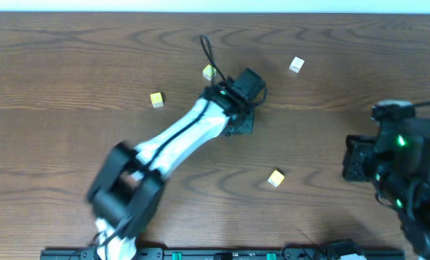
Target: Spell out Ai2
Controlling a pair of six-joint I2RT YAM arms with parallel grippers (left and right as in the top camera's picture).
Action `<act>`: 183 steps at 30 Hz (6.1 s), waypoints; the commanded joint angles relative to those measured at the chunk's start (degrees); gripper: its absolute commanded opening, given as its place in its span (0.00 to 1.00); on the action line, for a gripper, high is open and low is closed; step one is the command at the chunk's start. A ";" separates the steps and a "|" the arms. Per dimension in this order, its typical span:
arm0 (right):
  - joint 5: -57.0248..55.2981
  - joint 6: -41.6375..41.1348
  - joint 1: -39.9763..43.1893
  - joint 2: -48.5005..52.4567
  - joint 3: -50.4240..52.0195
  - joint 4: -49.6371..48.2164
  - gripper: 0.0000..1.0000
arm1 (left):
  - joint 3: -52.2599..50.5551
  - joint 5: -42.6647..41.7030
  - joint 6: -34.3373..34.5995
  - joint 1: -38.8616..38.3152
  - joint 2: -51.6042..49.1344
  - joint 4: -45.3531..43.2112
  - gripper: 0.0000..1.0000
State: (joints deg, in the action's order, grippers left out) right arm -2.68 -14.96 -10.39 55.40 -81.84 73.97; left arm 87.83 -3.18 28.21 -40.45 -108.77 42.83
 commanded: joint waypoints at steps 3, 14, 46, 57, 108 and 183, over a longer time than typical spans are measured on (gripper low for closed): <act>13.49 2.08 3.13 9.33 6.23 -8.09 0.01 | 0.33 -0.44 -1.64 6.62 6.84 5.07 0.06; 47.45 4.90 14.49 32.06 18.10 -33.14 0.01 | -15.30 -21.88 0.52 19.21 7.15 -13.92 0.06; 33.64 -19.04 1.36 51.74 18.10 -53.81 0.02 | -18.91 -31.23 9.99 27.67 -7.58 -30.05 0.06; 36.74 -22.88 0.37 57.92 18.08 -59.01 0.01 | -18.91 -31.43 10.64 27.50 -7.96 -30.36 0.06; 35.67 -23.80 -3.56 58.21 18.03 -64.41 0.02 | -18.91 -30.69 16.24 22.27 -8.02 -33.86 0.06; 21.27 1.29 2.08 -25.33 20.79 -3.21 0.99 | -28.85 4.00 -8.74 10.64 71.71 17.59 0.95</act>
State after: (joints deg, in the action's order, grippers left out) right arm 18.98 -12.01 -8.47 30.17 -61.32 69.84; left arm 58.94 -0.25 20.49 -29.50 -37.23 59.33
